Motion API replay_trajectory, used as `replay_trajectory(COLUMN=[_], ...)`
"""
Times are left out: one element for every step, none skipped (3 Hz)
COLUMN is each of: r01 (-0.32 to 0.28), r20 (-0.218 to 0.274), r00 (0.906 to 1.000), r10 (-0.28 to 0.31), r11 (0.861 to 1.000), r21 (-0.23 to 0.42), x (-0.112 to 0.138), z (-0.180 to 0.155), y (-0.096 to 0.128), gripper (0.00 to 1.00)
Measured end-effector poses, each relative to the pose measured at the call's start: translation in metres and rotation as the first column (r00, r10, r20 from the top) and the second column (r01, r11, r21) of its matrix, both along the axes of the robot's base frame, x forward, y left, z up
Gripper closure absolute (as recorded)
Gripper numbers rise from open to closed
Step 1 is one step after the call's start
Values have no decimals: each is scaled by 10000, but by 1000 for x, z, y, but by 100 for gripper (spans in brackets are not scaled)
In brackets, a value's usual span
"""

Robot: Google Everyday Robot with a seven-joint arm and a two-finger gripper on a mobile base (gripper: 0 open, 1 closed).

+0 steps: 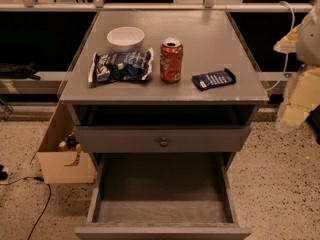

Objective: Place coke can into middle drawer

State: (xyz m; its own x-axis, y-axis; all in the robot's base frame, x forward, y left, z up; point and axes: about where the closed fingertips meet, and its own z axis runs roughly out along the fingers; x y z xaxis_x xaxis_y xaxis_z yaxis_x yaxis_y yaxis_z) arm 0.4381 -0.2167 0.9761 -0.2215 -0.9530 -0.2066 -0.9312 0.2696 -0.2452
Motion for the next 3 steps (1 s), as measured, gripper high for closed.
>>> replay_trajectory(r01=[0, -260, -871], r20=[0, -5, 192], r00=[10000, 9997, 9962], r10=[0, 260, 852], r11=[10000, 9982, 9853], r21=[0, 532, 1470], x=[0, 9, 44], z=[0, 1, 4], y=[0, 10, 42], gripper=[0, 0, 0])
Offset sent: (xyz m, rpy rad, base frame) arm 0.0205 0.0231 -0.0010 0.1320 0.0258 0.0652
